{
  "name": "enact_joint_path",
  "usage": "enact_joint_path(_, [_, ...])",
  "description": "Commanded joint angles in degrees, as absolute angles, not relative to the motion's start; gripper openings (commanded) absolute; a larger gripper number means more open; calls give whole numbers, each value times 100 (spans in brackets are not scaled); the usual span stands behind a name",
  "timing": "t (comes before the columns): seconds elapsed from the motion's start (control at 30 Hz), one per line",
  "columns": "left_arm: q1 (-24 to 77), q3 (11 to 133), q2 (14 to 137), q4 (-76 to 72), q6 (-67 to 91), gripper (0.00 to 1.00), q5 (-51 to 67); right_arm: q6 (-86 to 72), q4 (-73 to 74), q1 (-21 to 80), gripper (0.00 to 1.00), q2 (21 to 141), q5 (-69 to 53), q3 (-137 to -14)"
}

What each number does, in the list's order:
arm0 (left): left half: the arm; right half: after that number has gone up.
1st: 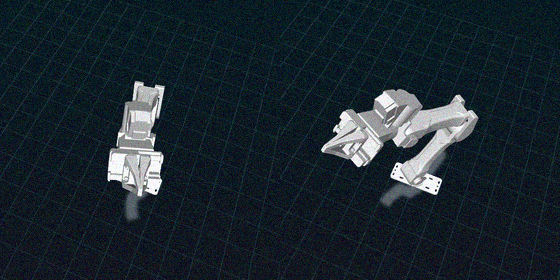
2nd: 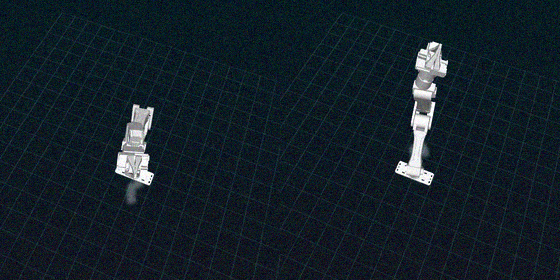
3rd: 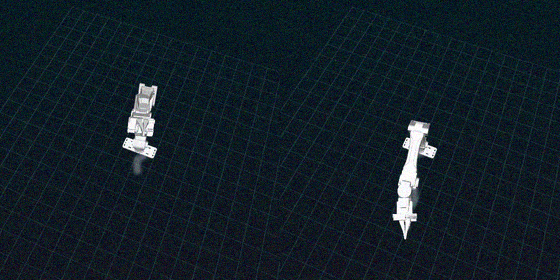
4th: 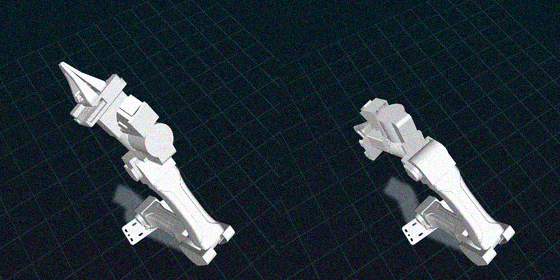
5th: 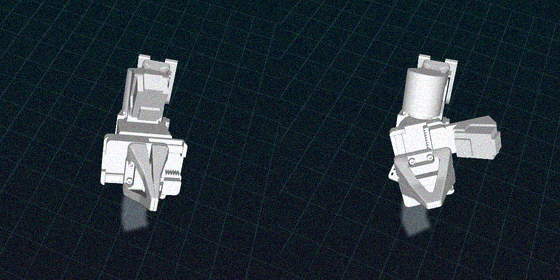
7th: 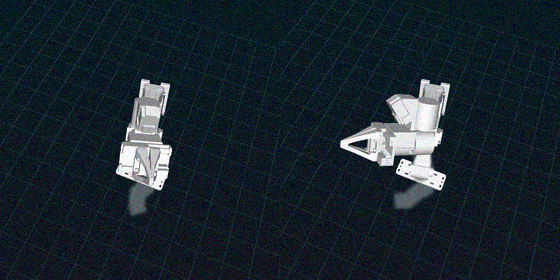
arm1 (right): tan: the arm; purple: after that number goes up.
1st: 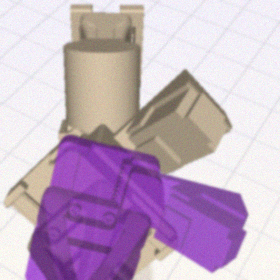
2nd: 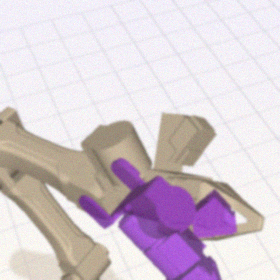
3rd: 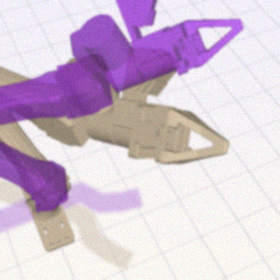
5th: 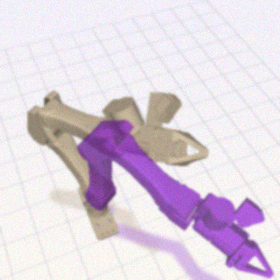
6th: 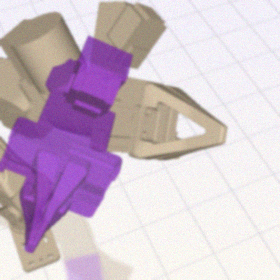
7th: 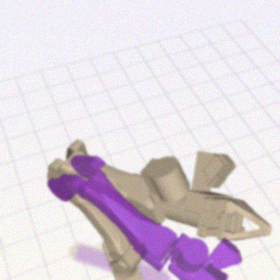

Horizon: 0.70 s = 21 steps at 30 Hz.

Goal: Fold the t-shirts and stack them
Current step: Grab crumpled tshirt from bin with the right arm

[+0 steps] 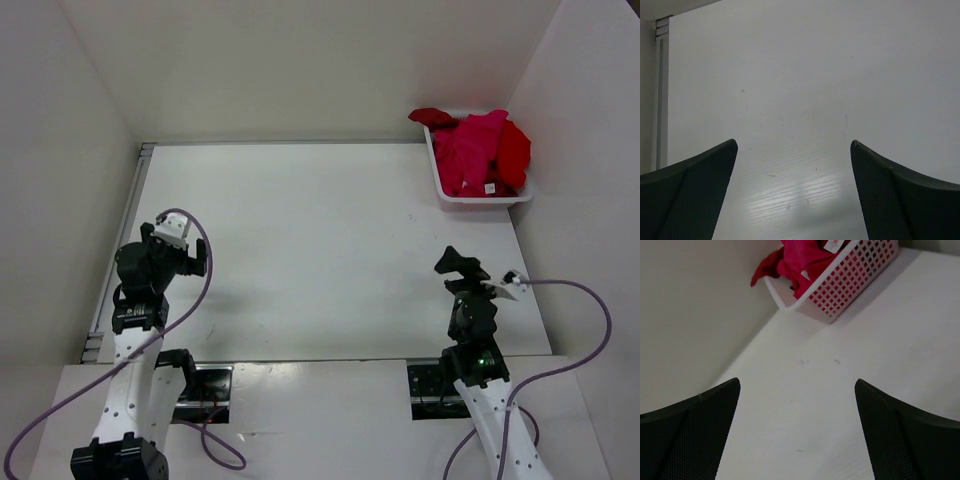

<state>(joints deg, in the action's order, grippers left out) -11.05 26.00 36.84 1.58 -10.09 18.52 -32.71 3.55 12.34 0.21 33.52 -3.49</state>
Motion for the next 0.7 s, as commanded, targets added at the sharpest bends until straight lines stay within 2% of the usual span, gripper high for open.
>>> enact_joint_path(0.0, [-1151, 2795, 3805, -114, -1001, 100, 2057, -7053, 1157, 1204, 100, -448, 4352, -826])
enact_joint_path(0.03, [-1151, 2847, 3806, -114, -1002, 100, 2057, -7658, 2039, 1204, 100, -448, 4220, -939])
enact_joint_path(0.07, [-1151, 2848, 3858, -114, -1072, 100, 2057, -8960, 2483, 1204, 100, -448, 3836, -993])
enact_joint_path(0.13, [-1151, 2926, 3911, -35, -1143, 100, 2004, -9726, 2890, 1204, 100, -448, 3255, -897])
enact_joint_path(0.23, [-1151, 3137, 4034, 158, -1274, 100, 1890, -10256, 2463, 1204, 100, -448, 1736, -564])
enact_joint_path(0.27, [-1151, 3216, 4095, 245, -1274, 100, 1890, -10257, 1826, 1204, 100, -448, 948, -423])
enact_joint_path(0.33, [-1151, 3217, 4148, 299, -1335, 100, 1837, -9600, 587, 1204, 100, -448, 276, 23])
enact_joint_path(0.47, [-1151, 3401, 4279, 413, -1336, 100, 1731, -8719, -674, 1151, 100, -448, -525, -158])
enact_joint_path(0.57, [-1151, 3612, 4657, 632, -1248, 100, 1731, -8210, -1202, 1151, 100, -379, -580, -211])
enact_joint_path(0.67, [-1082, 3946, 5070, 817, -1309, 100, 1731, -6825, -575, 1204, 100, 234, -580, -1006])
